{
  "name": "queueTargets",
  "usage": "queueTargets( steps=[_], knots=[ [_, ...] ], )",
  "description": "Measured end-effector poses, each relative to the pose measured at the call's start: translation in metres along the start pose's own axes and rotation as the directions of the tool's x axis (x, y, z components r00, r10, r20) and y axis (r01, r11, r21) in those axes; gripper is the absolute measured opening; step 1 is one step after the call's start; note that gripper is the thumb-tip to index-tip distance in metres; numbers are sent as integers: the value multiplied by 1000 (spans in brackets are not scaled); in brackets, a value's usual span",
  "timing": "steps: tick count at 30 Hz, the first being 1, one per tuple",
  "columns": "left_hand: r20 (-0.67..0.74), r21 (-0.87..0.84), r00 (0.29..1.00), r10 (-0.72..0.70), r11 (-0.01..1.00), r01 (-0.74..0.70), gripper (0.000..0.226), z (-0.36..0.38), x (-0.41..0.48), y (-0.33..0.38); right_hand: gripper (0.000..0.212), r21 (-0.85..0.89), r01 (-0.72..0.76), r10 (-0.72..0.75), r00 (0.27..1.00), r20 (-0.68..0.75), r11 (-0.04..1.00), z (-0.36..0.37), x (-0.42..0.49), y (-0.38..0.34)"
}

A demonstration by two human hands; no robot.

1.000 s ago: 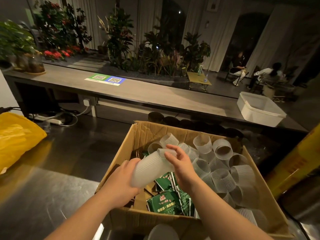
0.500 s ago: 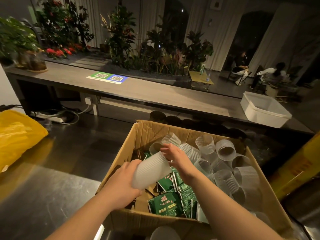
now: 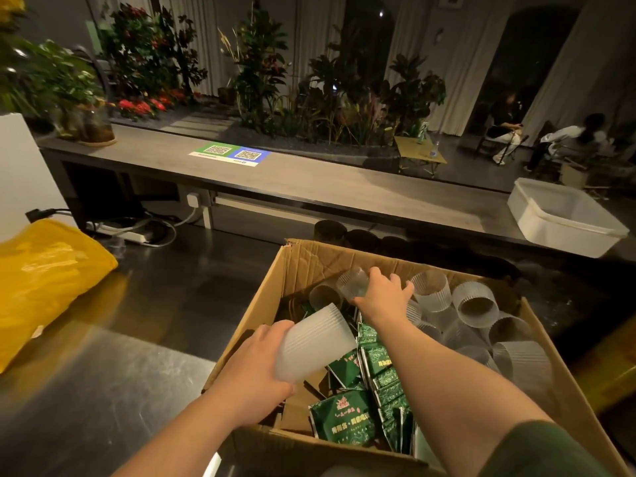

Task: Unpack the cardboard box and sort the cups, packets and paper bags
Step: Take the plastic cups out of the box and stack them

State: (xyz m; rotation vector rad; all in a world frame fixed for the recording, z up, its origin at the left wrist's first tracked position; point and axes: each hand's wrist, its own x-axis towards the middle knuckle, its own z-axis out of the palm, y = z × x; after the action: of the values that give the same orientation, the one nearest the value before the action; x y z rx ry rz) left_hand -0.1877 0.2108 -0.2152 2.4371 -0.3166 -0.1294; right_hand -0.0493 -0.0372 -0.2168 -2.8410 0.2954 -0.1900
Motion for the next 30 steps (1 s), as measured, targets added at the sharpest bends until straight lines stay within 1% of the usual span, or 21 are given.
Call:
queueTargets(
  steps=[2, 3, 4, 6, 8, 9, 10, 11, 13, 16, 18, 19, 21, 22, 23, 24, 25, 26, 27, 28, 30],
  knots=[
    [3, 2, 1000, -4, 1000, 4, 85, 0, 1, 0, 54, 111, 20, -10, 996, -85, 994, -1, 0, 0],
    [1, 1, 1000, -5, 1000, 5, 85, -1, 1, 0, 56, 217, 39, -14, 993, -114, 975, -5, -2, 0],
    [-3, 3, 1000, -8, 1000, 8, 84, -1, 1, -1, 58, 361, 63, -22, 993, -118, 931, -10, -4, 2],
    [5, 9, 1000, -15, 1000, 15, 83, -1, 2, -1, 58, 658, 80, -51, 997, -63, 748, -24, -12, 6],
    [12, 3, 1000, -23, 1000, 23, 84, -1, 3, -1, 54, 861, 47, -115, 993, 14, 507, -42, -25, 12],
    [14, -2, 999, -28, 1000, 28, 85, -1, 3, -1, 52, 918, -2, -164, 984, 72, 397, -49, -32, 14],
    [18, -6, 999, -33, 999, 33, 86, -1, 3, 0, 54, 945, -56, -218, 967, 132, 322, -56, -41, 17],
    [16, -8, 999, -38, 999, 38, 87, -2, 3, -1, 57, 951, -97, -267, 947, 180, 294, -59, -48, 18],
    [19, -11, 999, -41, 999, 41, 87, -3, 4, 1, 59, 933, -120, -342, 908, 242, 340, -64, -61, 20],
    [37, -1, 999, -29, 1000, 29, 86, -5, 4, 4, 51, 900, -129, -424, 848, 318, 417, -58, -71, 21],
    [54, 13, 998, -21, 1000, 21, 86, -5, 3, 5, 58, 870, -191, -448, 795, 409, 455, -51, -75, 20],
    [60, 17, 998, -24, 1000, 23, 86, -4, 2, 5, 62, 859, -234, -468, 758, 455, 455, -47, -77, 18],
    [49, 19, 998, -44, 999, 43, 86, -4, 0, 3, 62, 855, -326, -516, 690, 508, 404, -41, -77, 13],
    [36, 16, 998, -54, 998, 53, 86, -3, 0, 2, 58, 854, -345, -501, 699, 511, 389, -40, -74, 9],
    [22, 11, 998, -61, 998, 60, 86, -3, 0, 1, 52, 856, -331, -446, 746, 495, 398, -38, -68, 4],
    [9, 5, 998, -65, 998, 65, 87, -3, 0, 1, 46, 849, -285, -347, 819, 456, 444, -35, -60, -1],
    [-5, 1, 998, -69, 998, 69, 87, -2, 1, 1, 38, 814, -219, -222, 895, 387, 538, -31, -51, -6],
    [-14, -1, 997, -78, 997, 78, 87, -2, 1, 1, 31, 737, -155, -124, 943, 308, 658, -27, -42, -10],
    [-20, -1, 996, -87, 996, 87, 87, -2, 1, 2, 29, 634, -92, -96, 962, 256, 768, -20, -33, -15],
    [-23, 1, 995, -96, 995, 96, 86, -2, 2, 1, 31, 536, -41, -118, 959, 258, 843, -16, -27, -20],
    [-19, 13, 994, -111, 994, 111, 85, -3, 3, 2, 35, 400, 0, -153, 924, 350, 917, -2, -14, -27]
  ],
)
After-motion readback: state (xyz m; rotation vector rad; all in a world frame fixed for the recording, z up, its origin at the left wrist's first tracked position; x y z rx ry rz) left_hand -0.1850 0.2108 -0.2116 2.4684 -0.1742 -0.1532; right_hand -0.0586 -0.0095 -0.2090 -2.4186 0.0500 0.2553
